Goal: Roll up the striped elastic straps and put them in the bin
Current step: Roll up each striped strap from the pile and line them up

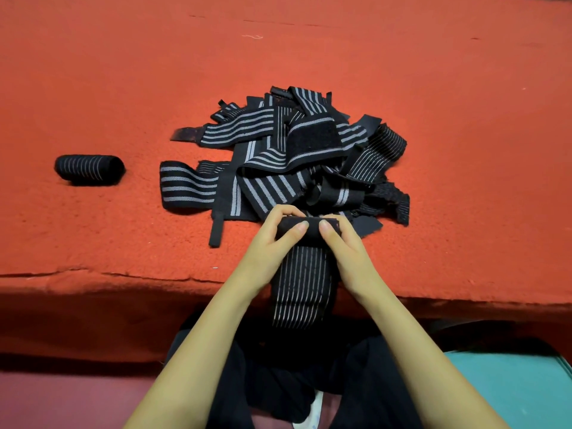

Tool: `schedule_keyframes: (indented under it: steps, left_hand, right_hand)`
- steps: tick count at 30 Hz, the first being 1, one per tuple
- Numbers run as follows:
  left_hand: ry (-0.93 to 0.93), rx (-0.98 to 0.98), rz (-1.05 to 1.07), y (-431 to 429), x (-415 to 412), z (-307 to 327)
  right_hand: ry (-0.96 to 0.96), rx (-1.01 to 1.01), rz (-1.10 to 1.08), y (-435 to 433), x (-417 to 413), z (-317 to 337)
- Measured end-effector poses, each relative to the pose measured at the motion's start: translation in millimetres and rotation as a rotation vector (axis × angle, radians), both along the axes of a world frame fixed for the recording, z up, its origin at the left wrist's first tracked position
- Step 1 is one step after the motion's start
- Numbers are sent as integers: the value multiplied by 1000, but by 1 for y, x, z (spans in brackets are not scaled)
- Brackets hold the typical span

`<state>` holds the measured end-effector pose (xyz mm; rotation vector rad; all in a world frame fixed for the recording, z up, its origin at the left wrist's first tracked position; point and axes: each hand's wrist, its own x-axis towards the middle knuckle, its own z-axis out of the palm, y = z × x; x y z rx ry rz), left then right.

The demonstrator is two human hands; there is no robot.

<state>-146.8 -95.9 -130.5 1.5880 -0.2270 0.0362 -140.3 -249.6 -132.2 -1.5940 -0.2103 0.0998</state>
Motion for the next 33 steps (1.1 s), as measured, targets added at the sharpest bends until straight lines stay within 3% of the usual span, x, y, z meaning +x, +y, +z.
schedule_keyframes:
  steps: [8,15,20,26,33]
  left_hand:
    - [59,10,17,-1,0,0]
    - [66,-12,-56,2,-1,-1]
    - [135,39,36,-2,1,0]
    - [105,-100,24,1,-2,-2]
    - [38,-15,-15,-6,-2,0]
  right_hand:
    - [-1,79,38,-5,-1,2]
    - [-17,-18,15,-5,-2,0]
    - [-86,-75,43,-7,-4,1]
    - [3,-57,52,-2,-1,-2]
    - [40,-214,45,4,-1,4]
